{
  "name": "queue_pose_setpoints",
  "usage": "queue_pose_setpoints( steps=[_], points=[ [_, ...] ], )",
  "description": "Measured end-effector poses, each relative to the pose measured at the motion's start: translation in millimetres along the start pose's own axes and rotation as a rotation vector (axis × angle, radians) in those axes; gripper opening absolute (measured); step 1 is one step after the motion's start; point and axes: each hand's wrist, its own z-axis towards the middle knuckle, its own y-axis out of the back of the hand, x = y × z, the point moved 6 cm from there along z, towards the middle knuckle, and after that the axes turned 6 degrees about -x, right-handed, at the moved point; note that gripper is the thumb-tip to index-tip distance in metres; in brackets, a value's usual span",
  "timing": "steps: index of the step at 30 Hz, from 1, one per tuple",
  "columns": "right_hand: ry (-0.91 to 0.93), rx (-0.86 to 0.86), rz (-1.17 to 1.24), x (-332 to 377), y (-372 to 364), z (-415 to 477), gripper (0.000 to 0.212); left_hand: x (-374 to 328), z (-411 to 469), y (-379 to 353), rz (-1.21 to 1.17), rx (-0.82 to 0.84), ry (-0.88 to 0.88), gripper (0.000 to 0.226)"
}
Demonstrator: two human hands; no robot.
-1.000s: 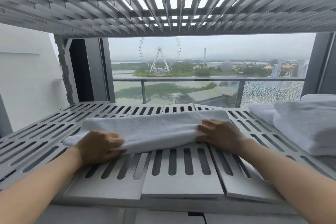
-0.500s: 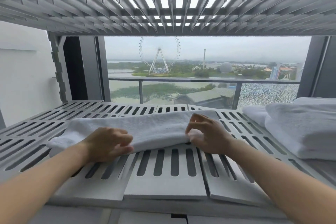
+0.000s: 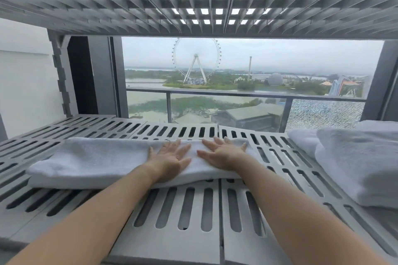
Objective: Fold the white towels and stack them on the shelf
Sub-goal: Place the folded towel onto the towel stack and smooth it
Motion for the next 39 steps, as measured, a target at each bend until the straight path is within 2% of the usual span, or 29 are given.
queue_pose_setpoints(
  steps=[5,17,20,23,25,28,32,39],
  points=[
    [-0.077,0.015,0.071,-6.8,-0.6,-0.8,0.076,-2.0,-1.5,3.1,0.024,0.005,0.012,0.056],
    [-0.196,0.013,0.096,-13.8,7.3,-1.3,0.077,1.1,-4.9,15.4,-0.094,-0.009,0.046,0.061],
    [-0.107,-0.057,0.006,1.2,17.1,2.1,0.071,2.5,-8.7,16.9,-0.098,0.017,0.039,0.061],
    [0.124,-0.113,0.115,50.5,18.2,6.8,0.058,7.1,-9.6,20.8,-0.1,0.011,0.035,0.056],
    [0.226,-0.085,0.2,88.6,11.6,7.4,0.048,19.7,-12.1,26.1,-0.055,-0.001,0.046,0.054],
    [0.228,-0.031,0.107,121.8,-1.6,11.8,0.048,58.8,-21.2,30.7,0.036,0.002,0.096,0.053],
    [0.145,0.069,-0.014,125.9,-17.1,18.6,0.06,112.5,-32.3,31.0,0.042,-0.029,0.134,0.054],
    [0.109,0.038,-0.031,121.9,-21.6,18.2,0.061,180.8,-40.0,36.0,0.084,-0.034,0.268,0.067]
  ],
)
